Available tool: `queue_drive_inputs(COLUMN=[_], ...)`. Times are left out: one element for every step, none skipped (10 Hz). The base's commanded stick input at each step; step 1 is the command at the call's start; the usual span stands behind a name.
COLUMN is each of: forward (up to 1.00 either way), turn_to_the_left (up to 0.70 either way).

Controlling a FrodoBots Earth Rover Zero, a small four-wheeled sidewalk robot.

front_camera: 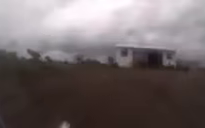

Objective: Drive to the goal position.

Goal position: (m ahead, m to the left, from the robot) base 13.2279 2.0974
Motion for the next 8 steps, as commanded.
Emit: queue_drive_inputs(forward=[0.7, 0.7, 0.7, 0.7, 0.7, 0.7, 0.7, 0.7], turn_to_the_left=[0.0, 0.0, 0.0, 0.0, 0.0, 0.0, 0.0, 0.0])
